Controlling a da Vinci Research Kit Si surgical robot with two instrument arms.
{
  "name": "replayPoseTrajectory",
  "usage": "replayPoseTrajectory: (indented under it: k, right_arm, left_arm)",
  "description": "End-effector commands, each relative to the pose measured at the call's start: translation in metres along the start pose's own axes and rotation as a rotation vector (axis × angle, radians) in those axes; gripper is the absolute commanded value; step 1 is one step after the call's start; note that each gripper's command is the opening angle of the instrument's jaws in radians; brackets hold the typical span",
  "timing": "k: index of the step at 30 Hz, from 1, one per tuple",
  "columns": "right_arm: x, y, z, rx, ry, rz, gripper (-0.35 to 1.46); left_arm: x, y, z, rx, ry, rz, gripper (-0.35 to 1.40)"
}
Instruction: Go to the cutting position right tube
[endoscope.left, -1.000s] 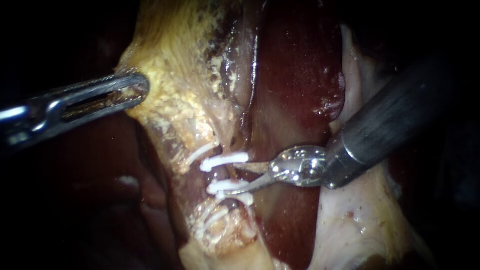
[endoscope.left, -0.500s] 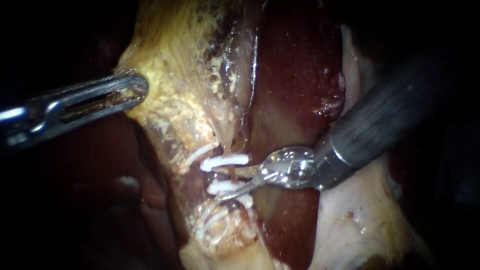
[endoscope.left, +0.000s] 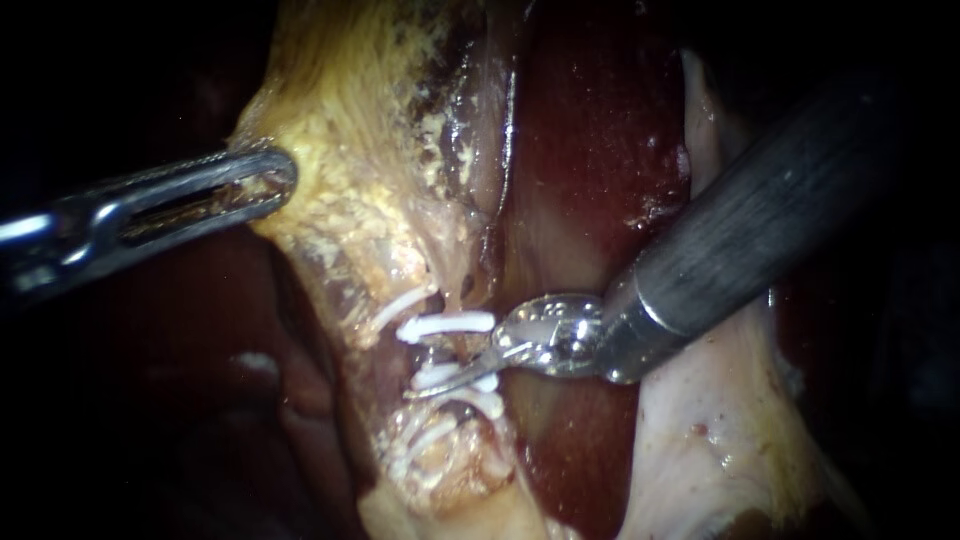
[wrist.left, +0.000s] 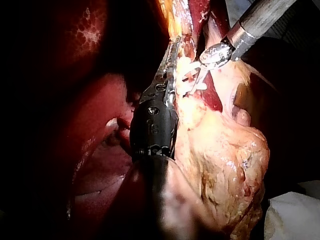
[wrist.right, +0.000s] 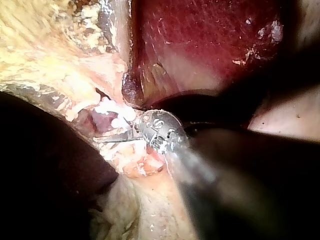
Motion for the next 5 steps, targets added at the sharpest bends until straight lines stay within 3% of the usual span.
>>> replayPoseTrajectory:
  k: [1,5]
  right_arm:
    - [0.0000,0.0000,-0.0001,0.000,-0.001,0.000,1.32]
    - [-0.0001,0.0000,-0.0001,0.001,-0.001,0.006,1.32]
  left_arm:
    - [0.0000,0.0000,0.0000,0.000,0.000,0.000,-0.35]
    - [0.0000,0.0000,0.0000,0.000,0.000,0.000,-0.35]
